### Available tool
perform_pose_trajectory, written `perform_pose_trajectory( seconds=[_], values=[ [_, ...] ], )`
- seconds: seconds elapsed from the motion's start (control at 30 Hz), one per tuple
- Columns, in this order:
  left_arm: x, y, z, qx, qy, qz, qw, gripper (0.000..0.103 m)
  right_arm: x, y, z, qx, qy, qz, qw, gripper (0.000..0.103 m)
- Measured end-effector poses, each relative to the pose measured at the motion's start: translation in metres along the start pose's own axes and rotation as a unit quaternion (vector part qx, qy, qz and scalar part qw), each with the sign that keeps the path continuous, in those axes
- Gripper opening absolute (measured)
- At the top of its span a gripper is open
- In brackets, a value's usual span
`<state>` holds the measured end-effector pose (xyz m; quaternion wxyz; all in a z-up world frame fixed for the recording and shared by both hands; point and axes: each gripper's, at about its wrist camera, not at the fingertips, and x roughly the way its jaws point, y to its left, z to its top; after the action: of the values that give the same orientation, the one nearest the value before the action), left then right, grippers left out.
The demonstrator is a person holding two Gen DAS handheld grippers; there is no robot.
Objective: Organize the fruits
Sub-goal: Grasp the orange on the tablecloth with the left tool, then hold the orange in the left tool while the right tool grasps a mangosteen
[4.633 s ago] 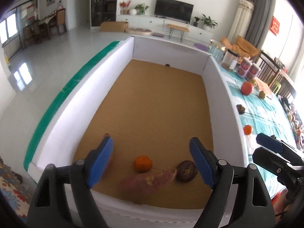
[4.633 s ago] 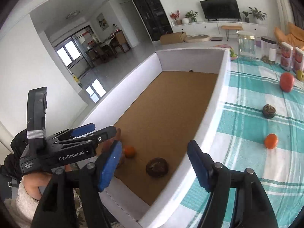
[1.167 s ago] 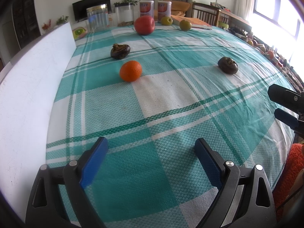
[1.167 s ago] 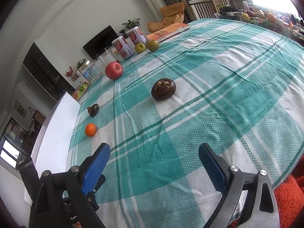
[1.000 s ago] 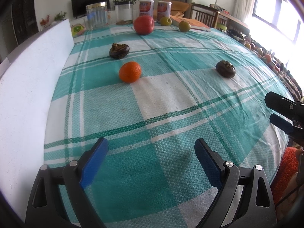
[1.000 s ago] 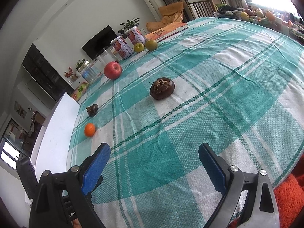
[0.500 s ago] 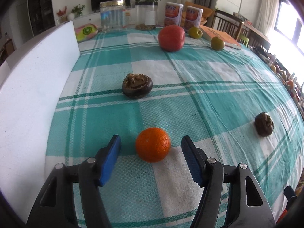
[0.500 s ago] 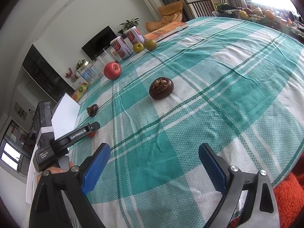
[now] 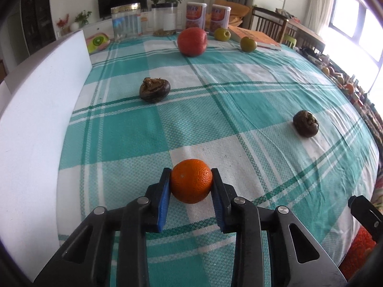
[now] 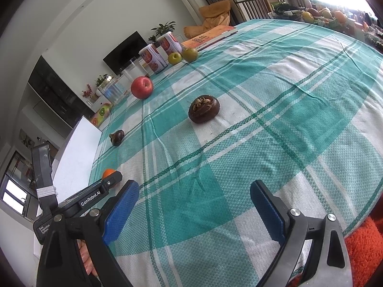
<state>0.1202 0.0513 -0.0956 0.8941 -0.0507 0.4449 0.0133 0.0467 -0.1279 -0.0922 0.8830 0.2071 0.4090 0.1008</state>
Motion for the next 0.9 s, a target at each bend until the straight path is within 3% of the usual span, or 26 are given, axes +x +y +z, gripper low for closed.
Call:
perform_pose_trajectory(
  seconds=[0.9],
  values=[
    [-0.018, -0.021, -0.016, 0.010, 0.003, -0.036, 0.9993, 0.032, 0.001, -0.001, 0.000, 0.000, 0.002, 0.000, 1.000, 0.094]
  ],
)
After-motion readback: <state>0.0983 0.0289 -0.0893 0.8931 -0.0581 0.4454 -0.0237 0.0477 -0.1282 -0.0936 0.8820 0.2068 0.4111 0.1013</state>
